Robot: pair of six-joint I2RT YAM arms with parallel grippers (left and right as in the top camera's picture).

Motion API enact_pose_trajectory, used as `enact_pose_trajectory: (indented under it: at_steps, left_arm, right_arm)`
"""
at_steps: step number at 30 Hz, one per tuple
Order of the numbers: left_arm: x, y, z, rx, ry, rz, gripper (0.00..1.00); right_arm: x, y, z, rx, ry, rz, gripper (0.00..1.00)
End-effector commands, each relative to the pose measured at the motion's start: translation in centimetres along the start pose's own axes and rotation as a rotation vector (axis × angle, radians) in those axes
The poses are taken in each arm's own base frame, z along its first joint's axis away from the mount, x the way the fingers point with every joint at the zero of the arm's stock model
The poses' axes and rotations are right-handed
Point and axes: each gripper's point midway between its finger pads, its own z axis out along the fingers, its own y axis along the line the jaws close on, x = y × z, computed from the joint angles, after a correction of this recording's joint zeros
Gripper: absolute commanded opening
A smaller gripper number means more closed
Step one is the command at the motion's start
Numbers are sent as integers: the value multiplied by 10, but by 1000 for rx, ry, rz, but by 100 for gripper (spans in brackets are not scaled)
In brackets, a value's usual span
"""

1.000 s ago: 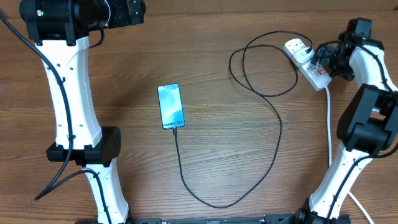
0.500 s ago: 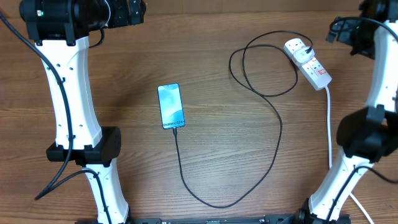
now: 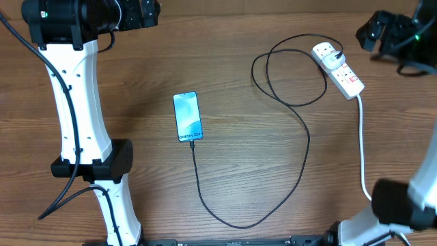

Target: Plug charger to phone and switch on socket

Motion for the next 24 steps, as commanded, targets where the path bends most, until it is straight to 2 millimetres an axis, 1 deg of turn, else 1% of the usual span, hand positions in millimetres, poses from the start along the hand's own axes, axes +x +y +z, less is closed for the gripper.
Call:
enact_pose_trajectory:
  at_steps: [1,2,7,8,10,14,21,24]
  left_arm:
    - [-1,4,-2,-13,-4,1,100]
    - [-1,4,-2,-13,-4,1,100]
    - [-1,4,-2,-13,-4,1,100]
    - [-1,4,-2,-13,-4,1,100]
    - [-1,4,-2,-13,-4,1,100]
    - [-1,4,-2,-13,-4,1,100]
    - [-1,4,-2,-13,-4,1,100]
    - [-1,4,-2,-13,-4,1,100]
  right_arm:
    - [9,26,-57,-66,-117,-55,100]
    - [12,30,-69,-78,-139,-63,100]
    - [28,41,-108,-129,-204,-84,100]
    - [33,45,-121,-144,-232,-93,100]
    - [39,47,-136,-152,-268,-102,100]
    - [43,48,-146,-157,-292,-108,100]
    - [43,48,-147,-158,-294,-109,100]
    - [45,52,-148,-180,-292,-117,100]
